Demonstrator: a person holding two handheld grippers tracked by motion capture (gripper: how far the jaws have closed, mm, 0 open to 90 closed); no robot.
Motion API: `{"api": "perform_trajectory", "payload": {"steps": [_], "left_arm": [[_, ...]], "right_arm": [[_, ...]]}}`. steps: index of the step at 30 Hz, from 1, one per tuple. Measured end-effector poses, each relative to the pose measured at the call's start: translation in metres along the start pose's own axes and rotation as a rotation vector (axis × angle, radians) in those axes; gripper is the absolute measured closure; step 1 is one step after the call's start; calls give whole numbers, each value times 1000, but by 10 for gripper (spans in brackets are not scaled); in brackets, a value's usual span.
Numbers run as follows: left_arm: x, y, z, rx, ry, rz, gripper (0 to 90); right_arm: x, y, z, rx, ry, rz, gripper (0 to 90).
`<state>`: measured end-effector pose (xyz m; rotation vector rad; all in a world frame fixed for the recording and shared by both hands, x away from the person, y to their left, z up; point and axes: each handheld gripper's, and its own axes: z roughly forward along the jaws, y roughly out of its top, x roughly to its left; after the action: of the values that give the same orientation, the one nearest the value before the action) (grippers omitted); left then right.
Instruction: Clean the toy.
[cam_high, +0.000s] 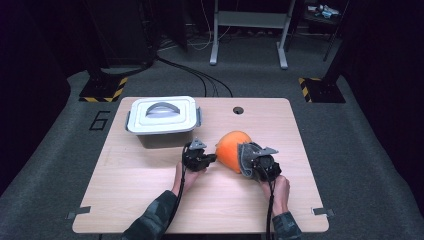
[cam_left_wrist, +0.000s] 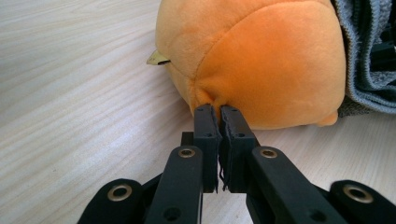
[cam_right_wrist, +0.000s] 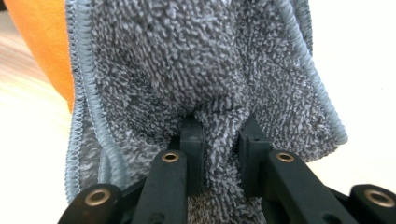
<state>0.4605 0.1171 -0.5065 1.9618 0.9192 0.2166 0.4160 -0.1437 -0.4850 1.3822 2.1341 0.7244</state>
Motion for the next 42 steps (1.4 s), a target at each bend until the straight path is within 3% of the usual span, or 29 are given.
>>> {"api": "perform_trajectory", "payload": {"steps": [5,11,17,27,37,42], "left_arm": [[1,-1,-1,-2,2,-15,852],[2,-1,-1,4,6,-6,850],[3,-1,0,8,4,-4,850],[4,-3,0,8,1,-13,846],[4,-3,-1,14,8,-17,841],[5,-4,0,14,10,-22,837]], "right_arm": [[-1,5,-8,-34,17,10,758],[-3,10,-18,-62,29,10,758],[-11,13,-24,-84,19,17,757],[-37,13,-31,-96,-48,57,754],[-76,10,-19,-30,-129,131,748],[-88,7,-7,21,-139,164,740]]}}
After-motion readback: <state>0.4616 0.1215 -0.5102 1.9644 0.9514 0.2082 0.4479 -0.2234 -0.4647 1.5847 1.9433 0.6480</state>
